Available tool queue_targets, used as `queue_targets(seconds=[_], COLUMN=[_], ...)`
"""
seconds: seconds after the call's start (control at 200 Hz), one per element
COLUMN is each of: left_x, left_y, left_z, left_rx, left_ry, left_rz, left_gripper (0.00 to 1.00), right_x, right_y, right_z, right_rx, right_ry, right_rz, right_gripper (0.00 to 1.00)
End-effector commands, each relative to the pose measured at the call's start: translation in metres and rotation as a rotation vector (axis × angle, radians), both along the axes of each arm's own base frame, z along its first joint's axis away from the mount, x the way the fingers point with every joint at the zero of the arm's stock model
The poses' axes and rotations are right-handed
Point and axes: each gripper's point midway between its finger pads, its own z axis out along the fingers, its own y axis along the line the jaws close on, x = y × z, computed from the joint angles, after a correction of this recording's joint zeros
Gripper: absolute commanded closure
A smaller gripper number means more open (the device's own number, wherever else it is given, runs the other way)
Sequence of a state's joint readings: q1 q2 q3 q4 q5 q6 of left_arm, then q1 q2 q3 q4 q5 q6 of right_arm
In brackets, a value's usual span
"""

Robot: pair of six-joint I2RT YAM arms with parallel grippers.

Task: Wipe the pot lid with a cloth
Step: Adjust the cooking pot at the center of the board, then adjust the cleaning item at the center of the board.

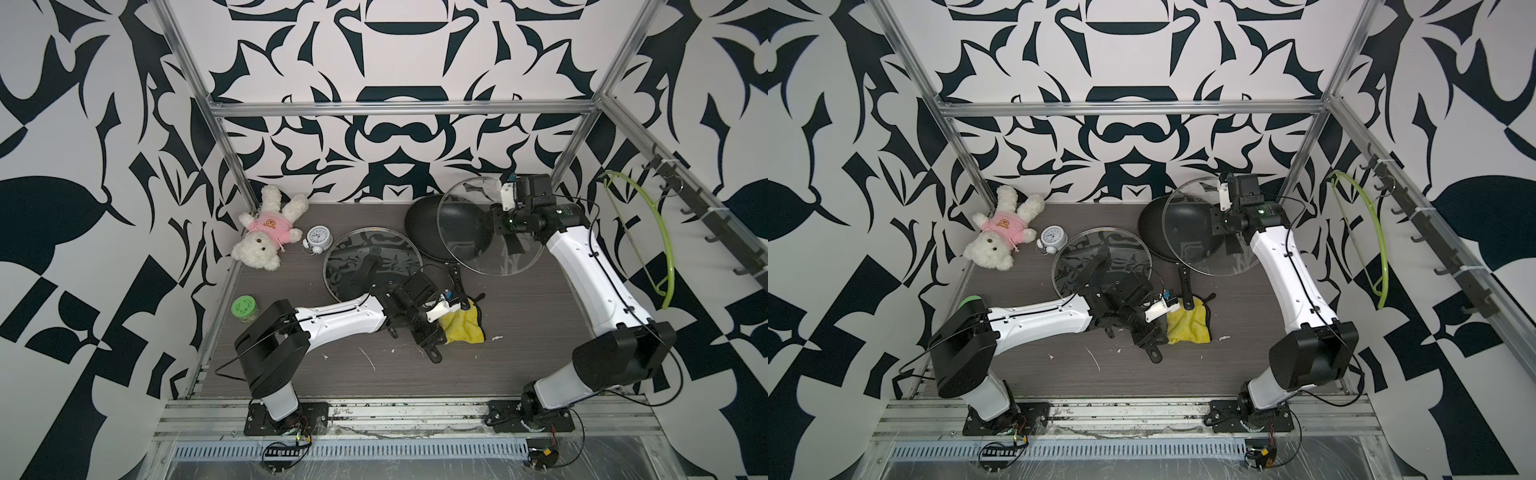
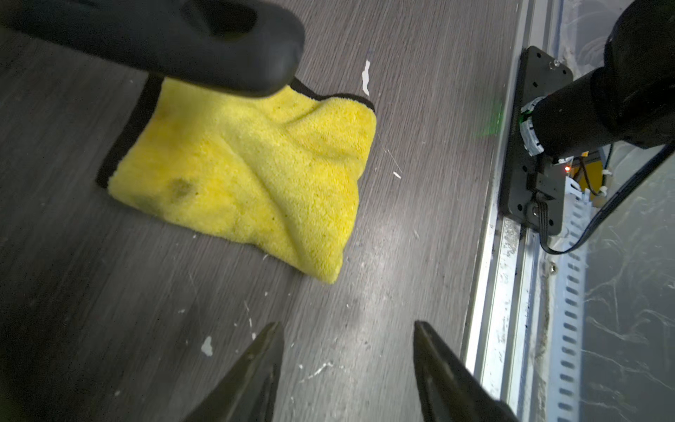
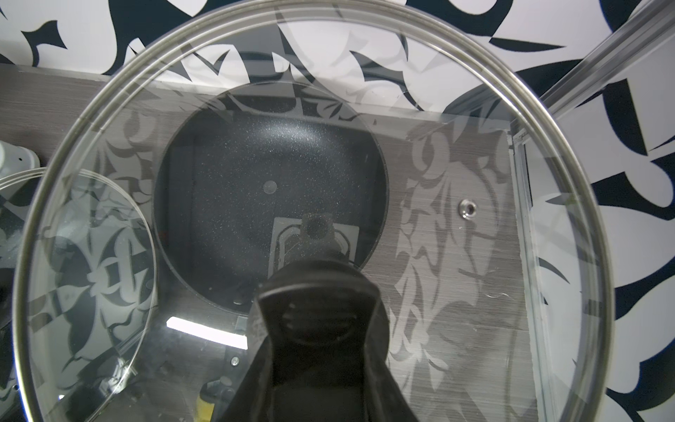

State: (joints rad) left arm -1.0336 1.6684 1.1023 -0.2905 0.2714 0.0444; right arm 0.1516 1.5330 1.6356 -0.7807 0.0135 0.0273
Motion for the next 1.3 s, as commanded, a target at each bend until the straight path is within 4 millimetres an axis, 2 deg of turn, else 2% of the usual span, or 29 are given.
queue_targets(seconds=[0.0,0.135,0.22,0.305,0.39,0.525,0.55,0.645,0.745,0.81,0.97,1.14,1.225,1.295], left_x=[0.009,0.035,0.04,0.041,0.046,0.056,0.056,0.054,0.048,0.045,0.026,0.004,0.001,-0.002], left_y=[0.004,-0.018,-0.035,-0.049,-0.058,-0.07,-0.073,-0.079,-0.077,-0.072,-0.055,-0.028,-0.017,-0.013], left_z=[0.0,0.009,0.008,-0.003,-0.014,-0.023,-0.026,-0.038,-0.06,-0.07,-0.072,-0.07,-0.066,-0.063], left_rx=[-0.014,-0.064,-0.06,-0.07,-0.06,-0.057,-0.053,-0.006,0.059,0.087,0.089,0.1,0.099,0.086], left_ry=[-0.016,-0.095,-0.136,-0.137,-0.148,-0.208,-0.213,-0.226,-0.217,-0.202,-0.145,-0.106,-0.122,-0.124], left_rz=[0.086,0.197,0.209,0.196,0.189,0.207,0.202,0.182,0.158,0.159,0.127,0.08,0.086,0.083], left_gripper=[0.36,0.31,0.3,0.3,0.26,0.16,0.1,0.07,0.14,0.3,0.52,0.53,0.53,0.57], right_x=[0.006,0.001,-0.001,-0.002,-0.001,-0.001,-0.002,-0.002,-0.004,-0.004,-0.005,-0.006,-0.005,-0.004], right_y=[-0.007,-0.029,-0.045,-0.058,-0.068,-0.078,-0.079,-0.08,-0.078,-0.079,-0.08,-0.079,-0.079,-0.079], right_z=[0.09,0.101,0.105,0.103,0.099,0.097,0.097,0.098,0.098,0.099,0.099,0.097,0.092,0.091], right_rx=[0.043,0.052,0.068,0.082,0.075,0.075,0.076,0.079,0.085,0.086,0.082,0.085,0.087,0.091], right_ry=[-0.313,-0.344,-0.355,-0.352,-0.342,-0.331,-0.331,-0.332,-0.334,-0.336,-0.335,-0.333,-0.326,-0.326], right_rz=[-0.04,-0.146,-0.204,-0.241,-0.26,-0.28,-0.28,-0.279,-0.275,-0.276,-0.274,-0.272,-0.272,-0.272], right_gripper=[1.0,1.0,1.0,1.0,1.0,1.0,1.0,1.0,1.0,1.0,1.0,1.0,1.0,1.0])
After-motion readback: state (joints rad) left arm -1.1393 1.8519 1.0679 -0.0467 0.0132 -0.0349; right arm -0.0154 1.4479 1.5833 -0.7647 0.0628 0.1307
